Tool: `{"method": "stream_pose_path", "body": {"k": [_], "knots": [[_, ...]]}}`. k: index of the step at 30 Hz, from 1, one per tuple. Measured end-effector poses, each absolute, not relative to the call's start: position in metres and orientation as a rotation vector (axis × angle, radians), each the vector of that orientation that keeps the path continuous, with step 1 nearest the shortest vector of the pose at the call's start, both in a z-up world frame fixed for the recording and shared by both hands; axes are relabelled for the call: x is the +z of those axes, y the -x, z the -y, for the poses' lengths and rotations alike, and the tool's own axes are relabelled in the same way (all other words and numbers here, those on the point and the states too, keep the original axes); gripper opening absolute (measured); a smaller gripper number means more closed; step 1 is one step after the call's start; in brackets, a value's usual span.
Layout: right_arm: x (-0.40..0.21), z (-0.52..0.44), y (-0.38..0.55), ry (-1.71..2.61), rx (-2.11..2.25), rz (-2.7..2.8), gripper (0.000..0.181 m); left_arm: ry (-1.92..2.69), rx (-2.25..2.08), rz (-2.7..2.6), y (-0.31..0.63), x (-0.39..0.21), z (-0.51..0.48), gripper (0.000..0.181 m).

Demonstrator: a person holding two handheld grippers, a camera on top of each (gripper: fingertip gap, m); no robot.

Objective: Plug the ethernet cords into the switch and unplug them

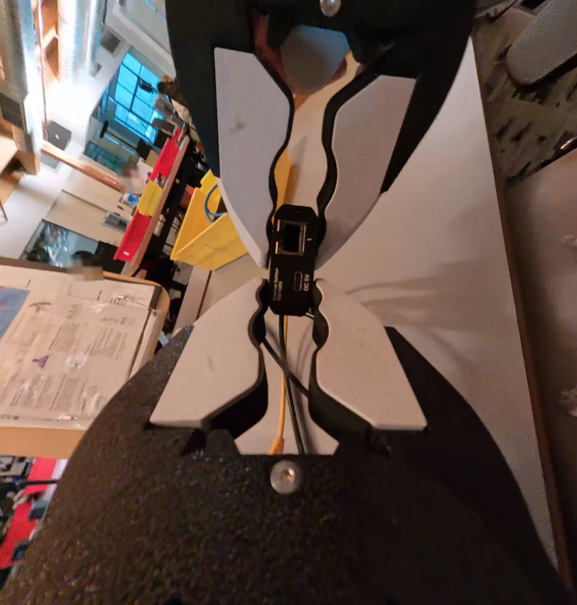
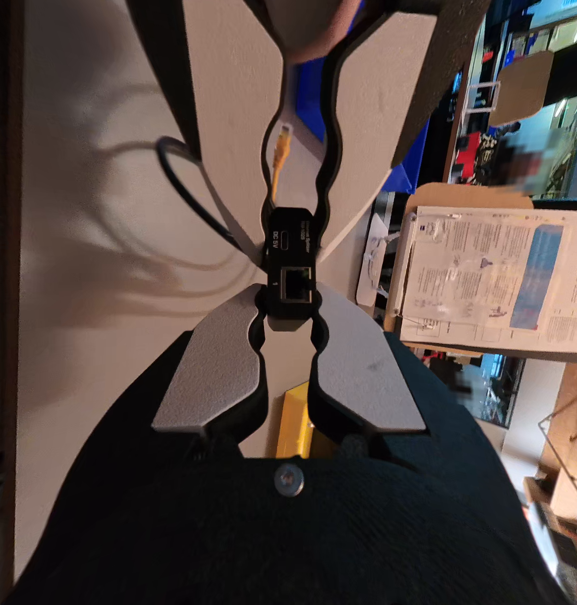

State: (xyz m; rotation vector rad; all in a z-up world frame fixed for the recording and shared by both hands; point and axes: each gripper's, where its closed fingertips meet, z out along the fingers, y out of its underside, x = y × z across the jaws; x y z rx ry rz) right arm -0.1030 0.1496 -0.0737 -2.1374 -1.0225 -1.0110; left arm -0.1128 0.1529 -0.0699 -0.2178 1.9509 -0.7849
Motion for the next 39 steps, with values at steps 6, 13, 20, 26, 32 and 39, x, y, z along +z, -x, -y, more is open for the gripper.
{"method": "stream_pose_path", "body": {"k": [6,13,20,26,32,39], "knots": [[-0.049,-0.165,0.08,1.903,-1.014,0.591,0.069,0.598,-1.09,-1.798,0.094,-0.057,-0.173,0.023],[-0.035,-0.185,0.076,1.709,-1.042,0.348,0.099,0.991,-1.804,-1.44,0.093,-0.018,-0.185,0.023],[-0.032,-0.181,0.068,1.704,-1.12,0.461,0.07,1.139,-2.229,-1.417,0.096,-0.02,-0.166,0.023],[-0.05,-0.169,0.063,1.853,-1.069,0.634,0.064,0.994,-2.101,-1.568,0.096,-0.038,-0.153,0.025],[-0.069,-0.138,0.055,2.128,-0.957,0.961,0.064,0.608,-1.307,-1.76,0.096,-0.055,-0.165,0.075],[-0.081,-0.14,0.064,2.249,-0.904,1.27,0.064,0.41,-1.152,-1.737,0.096,-0.066,-0.143,0.078]]}}
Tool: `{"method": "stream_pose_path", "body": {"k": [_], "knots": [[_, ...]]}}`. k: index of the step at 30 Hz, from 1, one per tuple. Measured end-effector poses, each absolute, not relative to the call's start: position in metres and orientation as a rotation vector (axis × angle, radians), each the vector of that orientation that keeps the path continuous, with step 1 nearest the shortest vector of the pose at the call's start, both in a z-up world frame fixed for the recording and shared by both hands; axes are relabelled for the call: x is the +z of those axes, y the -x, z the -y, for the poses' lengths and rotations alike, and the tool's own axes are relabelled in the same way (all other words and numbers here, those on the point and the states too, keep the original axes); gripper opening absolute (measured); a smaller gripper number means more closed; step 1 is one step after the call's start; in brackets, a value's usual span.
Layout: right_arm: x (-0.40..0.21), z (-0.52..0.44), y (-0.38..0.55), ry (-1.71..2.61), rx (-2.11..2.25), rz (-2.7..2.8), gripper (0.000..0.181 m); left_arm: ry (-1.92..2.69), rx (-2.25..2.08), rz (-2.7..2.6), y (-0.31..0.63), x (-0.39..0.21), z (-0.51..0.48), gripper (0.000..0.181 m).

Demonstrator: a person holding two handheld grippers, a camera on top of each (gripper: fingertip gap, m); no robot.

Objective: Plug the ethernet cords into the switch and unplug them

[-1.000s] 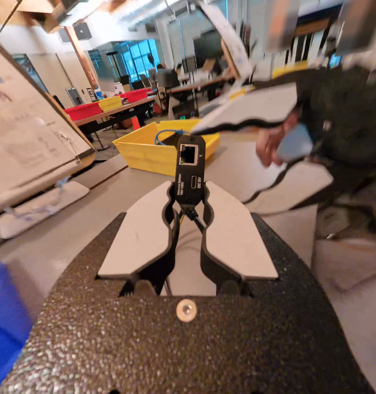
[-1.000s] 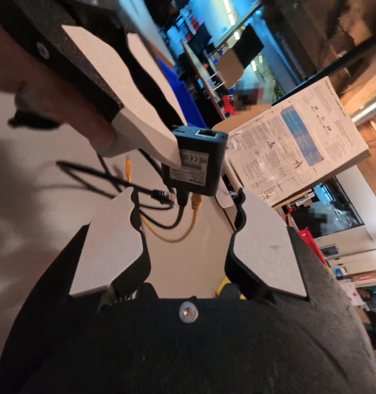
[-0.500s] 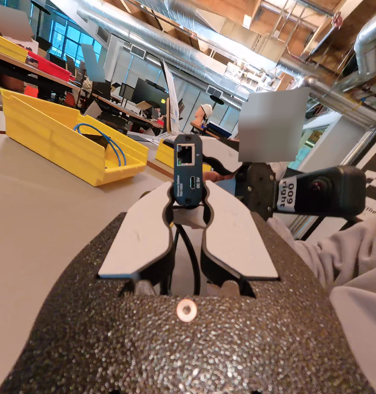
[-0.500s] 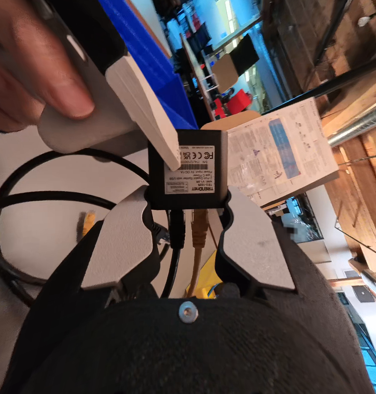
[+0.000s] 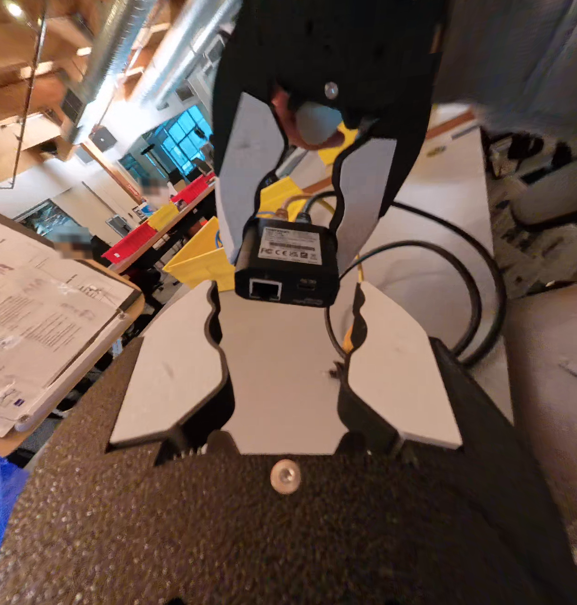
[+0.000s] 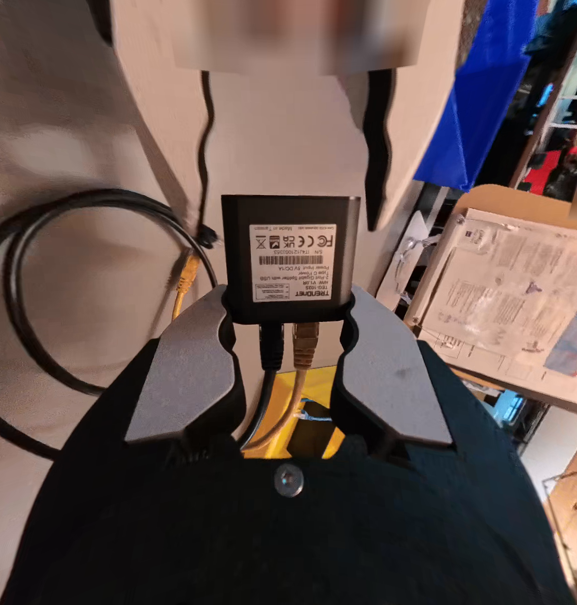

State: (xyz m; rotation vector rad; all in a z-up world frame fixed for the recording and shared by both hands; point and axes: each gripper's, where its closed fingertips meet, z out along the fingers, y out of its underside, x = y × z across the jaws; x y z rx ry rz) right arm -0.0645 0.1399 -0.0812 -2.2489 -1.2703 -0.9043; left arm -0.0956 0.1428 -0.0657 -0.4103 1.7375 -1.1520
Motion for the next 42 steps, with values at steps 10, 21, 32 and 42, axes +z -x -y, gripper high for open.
{"method": "stream_pose_path", "body": {"k": [10,21,32,42], "knots": [[-0.095,-0.153,0.072,2.236,-0.854,1.318,0.064,0.454,-1.163,-1.694,0.087,-0.084,-0.147,0.063],[-0.08,-0.155,0.049,2.257,-0.812,0.998,0.068,0.718,-1.393,-1.645,0.076,-0.097,-0.161,0.062],[-0.06,-0.17,0.075,1.709,0.196,-0.45,0.044,0.893,-1.482,-1.522,0.072,-0.091,-0.199,0.062],[-0.081,-0.171,0.06,1.325,0.749,-0.819,0.024,0.894,-1.411,-1.644,0.071,-0.098,-0.186,0.062]]}}
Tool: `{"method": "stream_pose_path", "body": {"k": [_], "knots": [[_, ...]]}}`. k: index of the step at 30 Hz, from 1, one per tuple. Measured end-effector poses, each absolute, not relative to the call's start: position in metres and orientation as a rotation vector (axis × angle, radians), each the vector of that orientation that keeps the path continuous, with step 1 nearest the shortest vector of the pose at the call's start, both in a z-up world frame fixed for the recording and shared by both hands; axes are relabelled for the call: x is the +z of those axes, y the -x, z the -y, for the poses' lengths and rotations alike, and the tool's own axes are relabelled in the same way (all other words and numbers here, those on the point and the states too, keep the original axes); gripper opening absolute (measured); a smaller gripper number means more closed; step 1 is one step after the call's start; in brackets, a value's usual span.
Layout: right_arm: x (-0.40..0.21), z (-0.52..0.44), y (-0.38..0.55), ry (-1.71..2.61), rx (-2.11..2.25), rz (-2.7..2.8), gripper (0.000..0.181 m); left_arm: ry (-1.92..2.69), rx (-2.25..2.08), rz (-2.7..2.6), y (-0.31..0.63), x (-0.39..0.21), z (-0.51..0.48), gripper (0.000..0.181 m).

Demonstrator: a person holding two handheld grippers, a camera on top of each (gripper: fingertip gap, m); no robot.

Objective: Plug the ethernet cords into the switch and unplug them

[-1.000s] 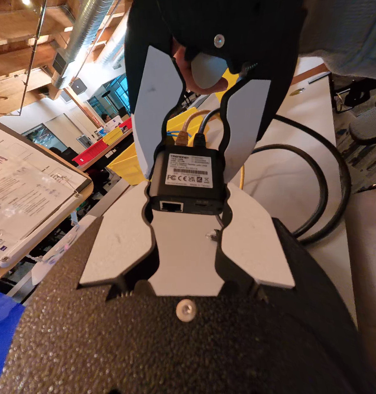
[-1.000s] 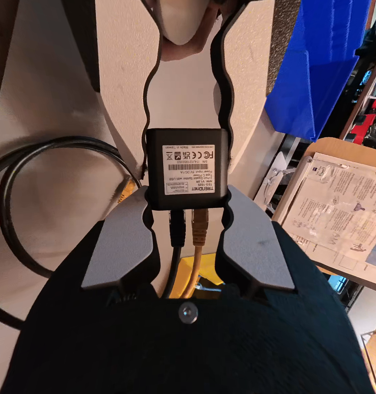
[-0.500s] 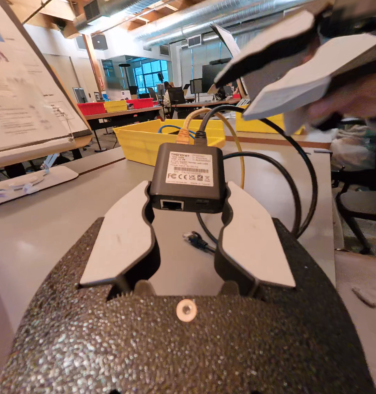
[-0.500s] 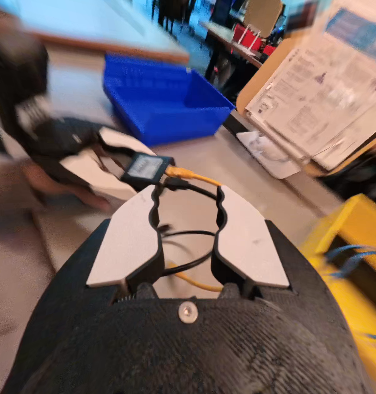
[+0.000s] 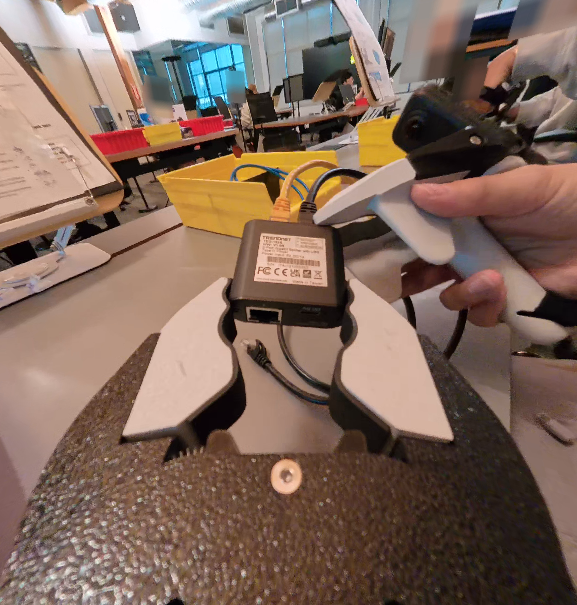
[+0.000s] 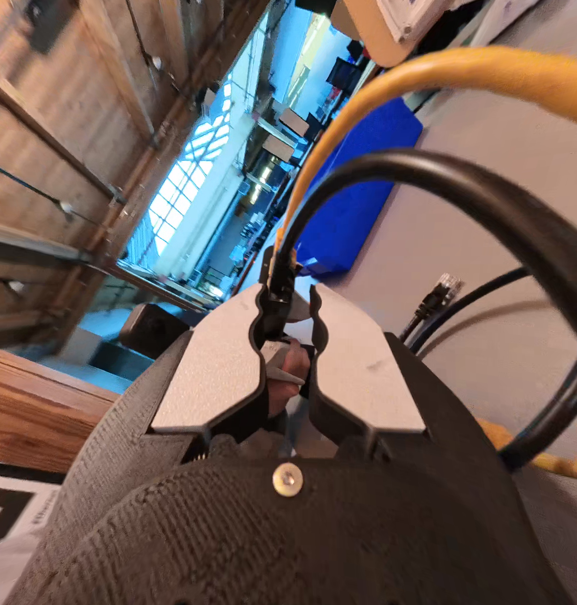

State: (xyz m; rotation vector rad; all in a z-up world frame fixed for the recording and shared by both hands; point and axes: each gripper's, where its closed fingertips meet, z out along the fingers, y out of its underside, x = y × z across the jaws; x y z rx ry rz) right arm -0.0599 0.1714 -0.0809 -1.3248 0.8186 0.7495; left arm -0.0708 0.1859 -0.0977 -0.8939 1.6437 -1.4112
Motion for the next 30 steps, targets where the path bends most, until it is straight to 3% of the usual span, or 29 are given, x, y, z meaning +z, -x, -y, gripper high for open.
{"method": "stream_pose_path", "body": {"k": [4,30], "knots": [[-0.085,-0.17,0.059,1.214,0.865,-0.868,0.014,0.924,-1.356,-1.687,0.068,-0.104,-0.184,0.062],[-0.092,-0.174,0.052,1.074,0.767,-0.813,0.014,0.908,-1.205,-1.629,0.06,-0.111,-0.185,0.062]]}}
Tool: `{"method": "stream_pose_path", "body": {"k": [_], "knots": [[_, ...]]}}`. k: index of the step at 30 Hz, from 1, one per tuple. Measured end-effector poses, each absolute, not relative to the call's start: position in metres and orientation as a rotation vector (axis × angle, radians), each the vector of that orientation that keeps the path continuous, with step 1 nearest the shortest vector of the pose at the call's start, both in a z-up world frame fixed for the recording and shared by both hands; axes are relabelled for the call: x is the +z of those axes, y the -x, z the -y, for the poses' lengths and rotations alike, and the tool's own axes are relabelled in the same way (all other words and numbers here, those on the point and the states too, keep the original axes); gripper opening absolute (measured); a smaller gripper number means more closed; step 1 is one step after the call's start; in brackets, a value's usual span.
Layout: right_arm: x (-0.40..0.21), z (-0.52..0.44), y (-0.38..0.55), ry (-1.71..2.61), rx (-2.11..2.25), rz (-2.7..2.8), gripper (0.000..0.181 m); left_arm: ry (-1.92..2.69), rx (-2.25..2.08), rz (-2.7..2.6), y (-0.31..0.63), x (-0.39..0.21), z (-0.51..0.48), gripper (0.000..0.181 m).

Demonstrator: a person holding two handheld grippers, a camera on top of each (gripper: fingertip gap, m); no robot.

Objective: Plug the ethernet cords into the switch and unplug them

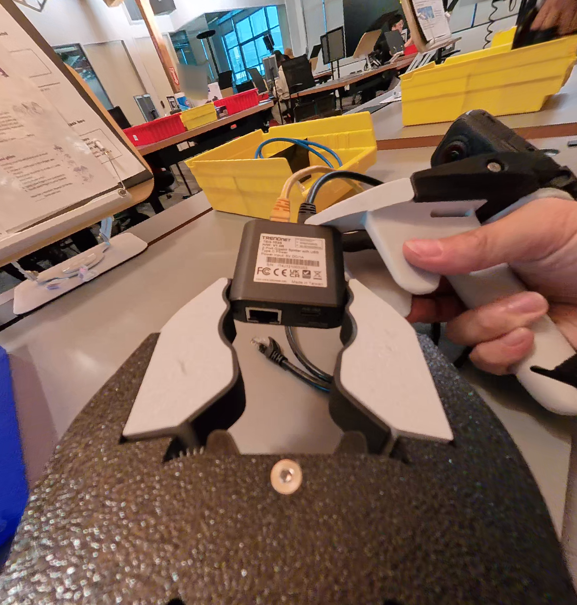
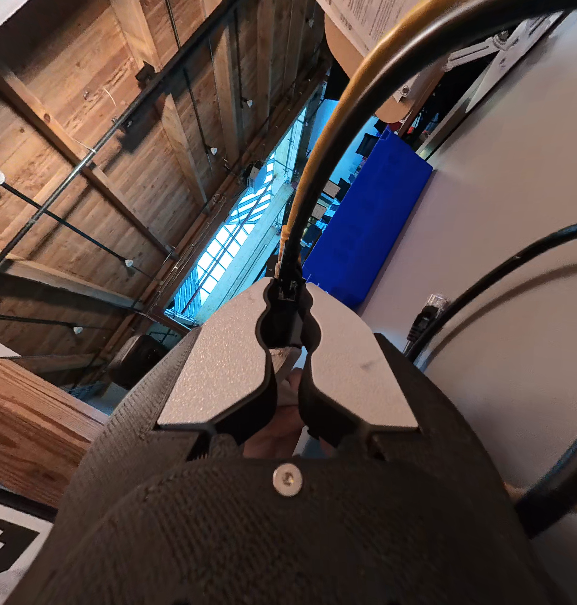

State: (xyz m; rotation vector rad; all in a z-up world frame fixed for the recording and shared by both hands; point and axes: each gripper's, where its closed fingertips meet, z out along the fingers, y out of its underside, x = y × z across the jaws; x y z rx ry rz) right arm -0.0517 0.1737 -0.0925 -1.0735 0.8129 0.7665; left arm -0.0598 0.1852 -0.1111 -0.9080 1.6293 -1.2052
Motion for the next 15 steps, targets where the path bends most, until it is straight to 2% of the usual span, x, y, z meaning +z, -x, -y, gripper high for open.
{"method": "stream_pose_path", "body": {"k": [11,15], "knots": [[-0.0848,-0.1788,0.0514,1.098,0.775,-0.744,0.014,0.849,-1.108,-1.521,0.0592,-0.103,-0.1909,0.062],[-0.0836,-0.1791,0.0495,1.171,0.736,-0.709,0.014,0.938,-1.223,-1.536,0.0581,-0.1031,-0.1893,0.062]]}}
